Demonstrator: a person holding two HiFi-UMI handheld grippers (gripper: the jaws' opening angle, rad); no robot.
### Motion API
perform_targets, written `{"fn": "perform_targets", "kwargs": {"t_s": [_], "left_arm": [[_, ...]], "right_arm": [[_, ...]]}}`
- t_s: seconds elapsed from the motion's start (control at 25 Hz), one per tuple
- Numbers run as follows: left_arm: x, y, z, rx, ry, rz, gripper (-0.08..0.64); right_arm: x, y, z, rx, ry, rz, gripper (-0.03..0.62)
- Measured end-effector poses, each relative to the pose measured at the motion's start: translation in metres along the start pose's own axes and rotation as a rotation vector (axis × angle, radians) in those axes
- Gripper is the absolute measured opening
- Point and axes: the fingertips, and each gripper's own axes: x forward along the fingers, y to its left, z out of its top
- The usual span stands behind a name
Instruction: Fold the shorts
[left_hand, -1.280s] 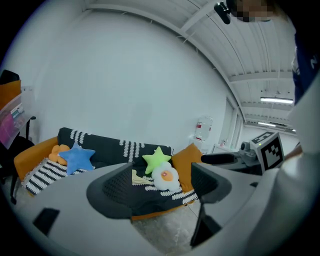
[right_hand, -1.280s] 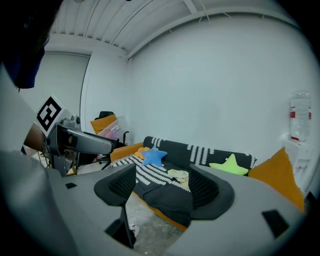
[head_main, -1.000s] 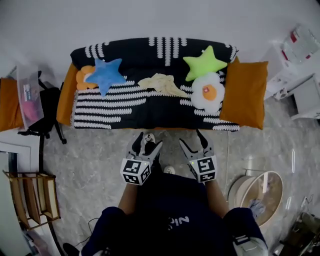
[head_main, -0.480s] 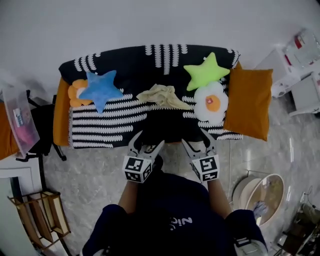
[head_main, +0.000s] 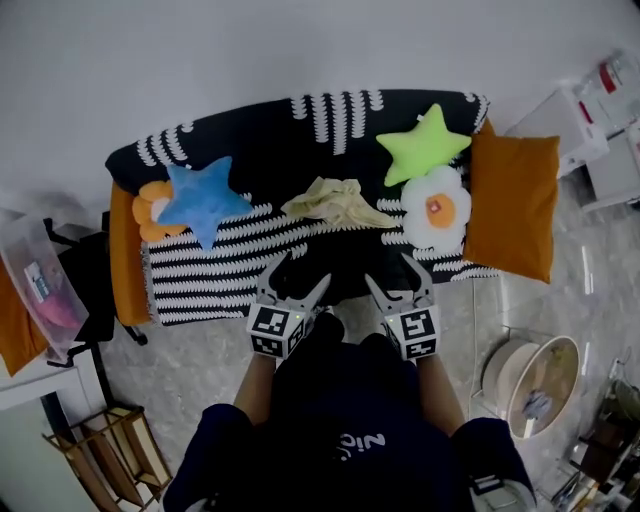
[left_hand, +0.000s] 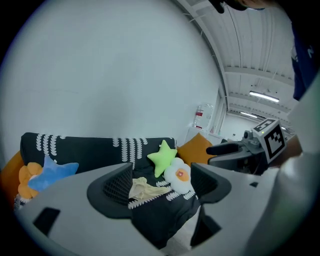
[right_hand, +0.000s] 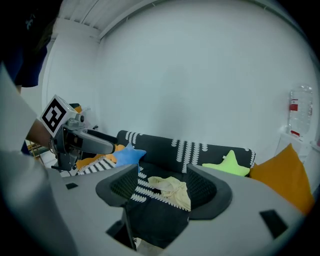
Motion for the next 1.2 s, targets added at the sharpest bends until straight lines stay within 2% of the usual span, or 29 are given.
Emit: {"fn": "perform_targets", "kwargs": {"t_s": [0.2, 0.32, 0.44, 0.64, 0.8, 0.96, 1.2], "left_arm": [[0.015, 0.031, -0.003, -0.003, 0.039, -0.005, 0.36], [0.023, 0.051, -0.005, 0.017, 0.068, 0.034, 0.353], [0.031, 0.073, -0.011, 0.071, 0.116, 0.097, 0.318], [0.057, 0.108, -0.019, 0.085, 0.186, 0.109, 0.318], [0.085, 0.135, -0.029, 0.113, 0.275, 0.133, 0.318], [0.123, 0.162, -0.046, 0.15, 0.355, 0.126, 0.318], [0.177, 0.195, -0.08, 0.13, 0.454, 0.141, 0.316]], "right_arm": [[0.024, -0.009, 0.009, 0.007, 0.019, -0.026, 0.295], [0.035, -0.016, 0.015, 0.004, 0.038, -0.013, 0.293], [0.047, -0.022, 0.018, -0.015, 0.06, 0.032, 0.259], [0.082, -0.043, 0.023, -0.065, 0.094, 0.082, 0.25], [0.12, -0.067, 0.028, -0.129, 0.134, 0.166, 0.224], [0.171, -0.096, 0.028, -0.188, 0.178, 0.237, 0.204], [0.249, -0.132, 0.005, -0.216, 0.253, 0.335, 0.186]]}}
